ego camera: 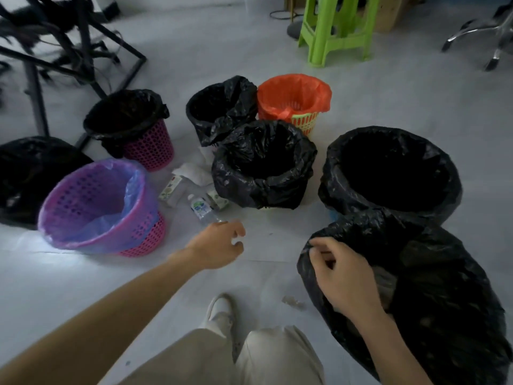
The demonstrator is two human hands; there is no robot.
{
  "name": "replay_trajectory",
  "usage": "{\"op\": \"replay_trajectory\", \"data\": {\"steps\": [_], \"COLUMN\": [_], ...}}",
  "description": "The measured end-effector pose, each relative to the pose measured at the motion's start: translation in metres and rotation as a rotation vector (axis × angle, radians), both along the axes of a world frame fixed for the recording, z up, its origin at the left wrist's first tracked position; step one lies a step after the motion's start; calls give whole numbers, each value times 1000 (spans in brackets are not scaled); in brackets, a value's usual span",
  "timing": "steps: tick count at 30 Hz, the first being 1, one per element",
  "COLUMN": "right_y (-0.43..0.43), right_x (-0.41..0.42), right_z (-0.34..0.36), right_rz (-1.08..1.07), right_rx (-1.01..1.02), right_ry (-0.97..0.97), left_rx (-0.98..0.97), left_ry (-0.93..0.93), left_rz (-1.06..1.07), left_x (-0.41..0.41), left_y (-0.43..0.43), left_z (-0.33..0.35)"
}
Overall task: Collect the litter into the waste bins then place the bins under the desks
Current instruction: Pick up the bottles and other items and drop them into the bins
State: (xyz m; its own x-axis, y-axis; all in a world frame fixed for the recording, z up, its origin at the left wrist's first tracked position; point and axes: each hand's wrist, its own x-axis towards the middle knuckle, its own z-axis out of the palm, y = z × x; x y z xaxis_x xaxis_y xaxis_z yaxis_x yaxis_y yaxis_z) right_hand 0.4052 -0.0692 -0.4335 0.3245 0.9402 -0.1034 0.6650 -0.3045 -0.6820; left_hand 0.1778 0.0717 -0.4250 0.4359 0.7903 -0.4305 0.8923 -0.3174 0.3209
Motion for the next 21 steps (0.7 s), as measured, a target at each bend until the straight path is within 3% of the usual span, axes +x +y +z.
{"op": "replay_trajectory", "data": {"steps": [4,9,15,21], "right_y": [55,133,204,289], "right_x": [-49,-116,-164,-205], "right_z": [4,-24,-97,-155], "right_rz": [193,423,581,518], "right_rx": [33,-73,-414,-461], "right_ry": [-19,-89,-205,-238], "left_rx": [-14,-29,-138,-157], "left_ry": [23,49,2,-31], "left_rz": [240,441,475,475], "left_x": [-65,-125,-136,-131], "left_y": [25,61,101,163], "left_z": [-16,-58,-126,-186]}}
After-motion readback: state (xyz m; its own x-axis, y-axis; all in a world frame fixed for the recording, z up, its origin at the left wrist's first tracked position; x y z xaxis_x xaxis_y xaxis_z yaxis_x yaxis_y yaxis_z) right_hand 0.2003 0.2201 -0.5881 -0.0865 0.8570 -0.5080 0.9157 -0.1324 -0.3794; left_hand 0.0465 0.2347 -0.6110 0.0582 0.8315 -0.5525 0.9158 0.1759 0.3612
